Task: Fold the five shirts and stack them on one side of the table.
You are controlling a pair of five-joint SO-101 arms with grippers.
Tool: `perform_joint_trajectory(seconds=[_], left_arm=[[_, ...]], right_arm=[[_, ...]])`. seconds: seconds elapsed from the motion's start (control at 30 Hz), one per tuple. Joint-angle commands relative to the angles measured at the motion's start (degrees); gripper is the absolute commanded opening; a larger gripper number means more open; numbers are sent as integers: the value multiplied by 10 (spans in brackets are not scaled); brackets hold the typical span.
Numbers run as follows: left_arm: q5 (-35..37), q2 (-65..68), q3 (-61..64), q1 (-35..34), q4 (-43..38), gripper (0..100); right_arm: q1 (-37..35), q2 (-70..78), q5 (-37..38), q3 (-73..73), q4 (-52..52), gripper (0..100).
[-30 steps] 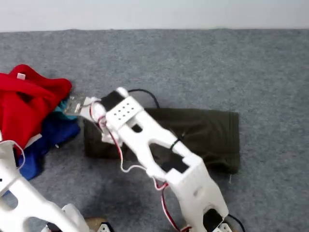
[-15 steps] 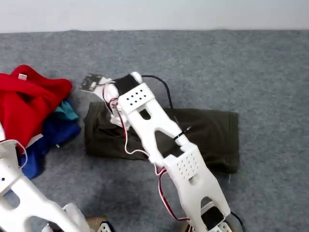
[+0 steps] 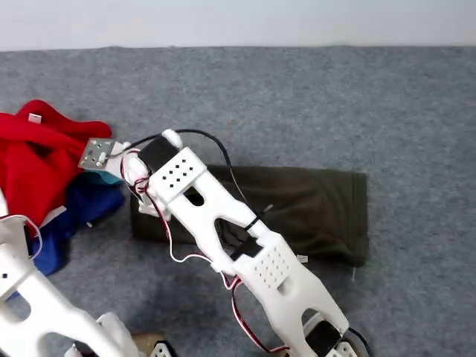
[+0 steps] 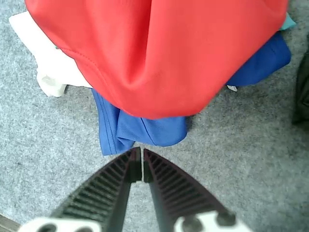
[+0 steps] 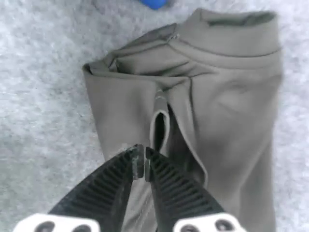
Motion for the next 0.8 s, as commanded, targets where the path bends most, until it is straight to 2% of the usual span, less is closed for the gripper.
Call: perform_joint_trajectory(seconds=[0.0,0.17,0.43,0.5,0.63,0.77], left_arm=[[-2,-16,-5,2,4,18],[-4,-16,-5,2,11,18],[-4,-16,-5,2,11,18],[-4,-16,-5,2,11,18],[-4,-16,-7,2,11,18],[-8,-16,-7,2,11,18]], right_arm=[[49,30,20,-30,-48,9],[91,59,23,-30,-103,9],[55,22,-25,-120,26,9],[52,15,-28,-120,32,9],[56,-28,-33,-63,32,9],[69,-105,-34,87,32,9]])
